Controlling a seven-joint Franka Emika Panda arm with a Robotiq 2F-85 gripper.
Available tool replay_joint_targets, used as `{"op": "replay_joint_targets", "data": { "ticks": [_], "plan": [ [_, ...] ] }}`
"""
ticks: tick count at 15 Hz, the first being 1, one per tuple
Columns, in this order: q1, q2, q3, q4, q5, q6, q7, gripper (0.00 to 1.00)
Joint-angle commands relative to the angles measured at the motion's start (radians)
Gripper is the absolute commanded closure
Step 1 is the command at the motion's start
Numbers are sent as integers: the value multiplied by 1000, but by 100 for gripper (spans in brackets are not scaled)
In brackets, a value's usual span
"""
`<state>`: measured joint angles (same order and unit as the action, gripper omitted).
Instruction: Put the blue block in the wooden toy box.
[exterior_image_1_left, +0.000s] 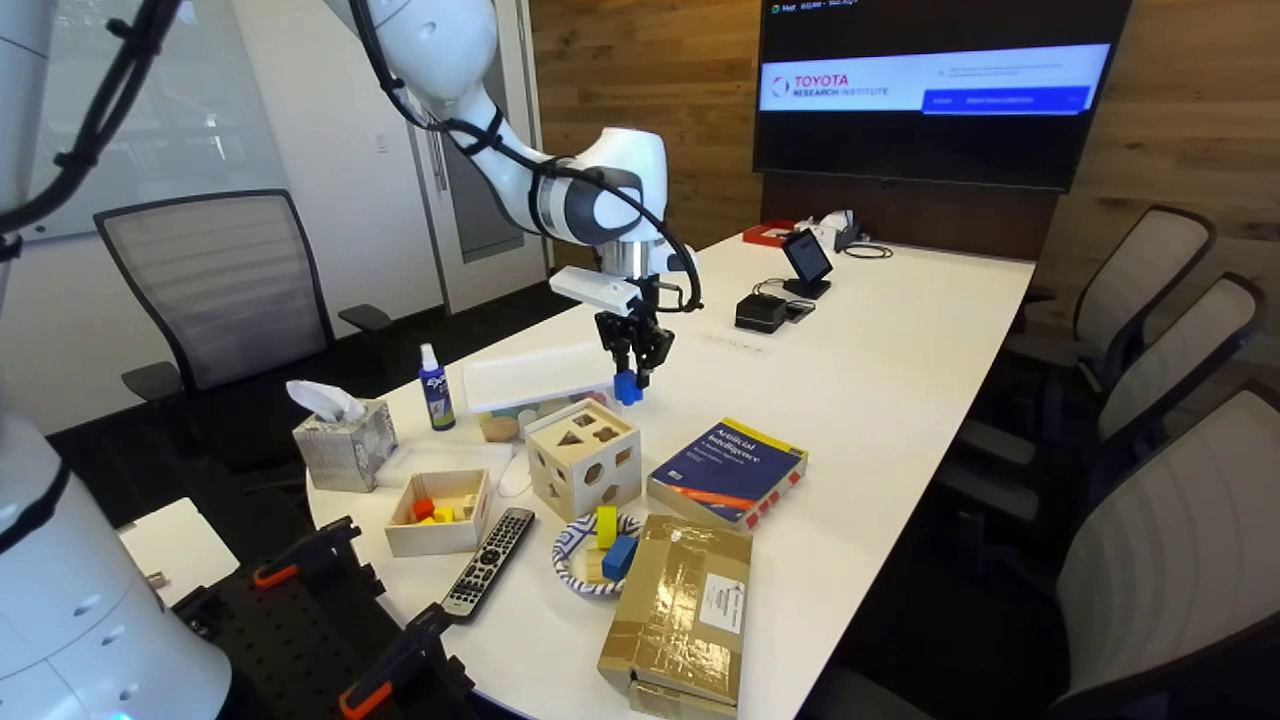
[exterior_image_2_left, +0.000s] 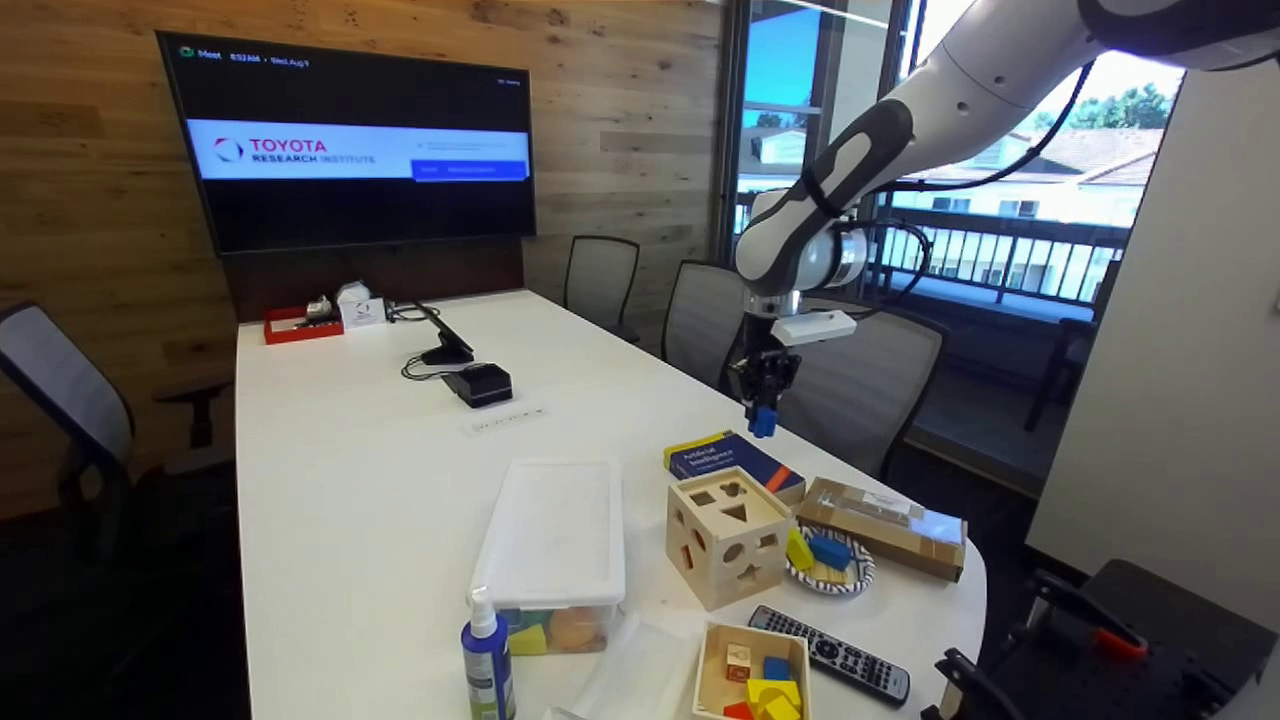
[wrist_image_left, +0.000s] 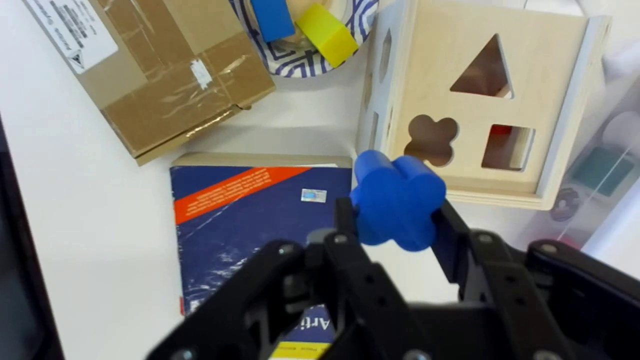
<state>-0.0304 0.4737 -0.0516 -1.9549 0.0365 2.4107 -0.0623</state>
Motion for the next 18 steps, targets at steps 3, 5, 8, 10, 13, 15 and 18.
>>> {"op": "replay_joint_targets", "data": {
  "ticks": [3,5,8,10,13,15,18],
  "plan": [
    [-2,106,50,101,-10,-94,-34,85],
    [12,130,53,102,-18,-79,-14,85],
    [24,151,57,97,-18,-68,-4,85],
    [26,155,65,85,-12,-57,-5,85],
    [36,164,68,79,-19,-37,5,85],
    [52,170,59,76,-29,-15,26,85],
    [79,176,43,74,-51,15,77,85]
  ]
}}
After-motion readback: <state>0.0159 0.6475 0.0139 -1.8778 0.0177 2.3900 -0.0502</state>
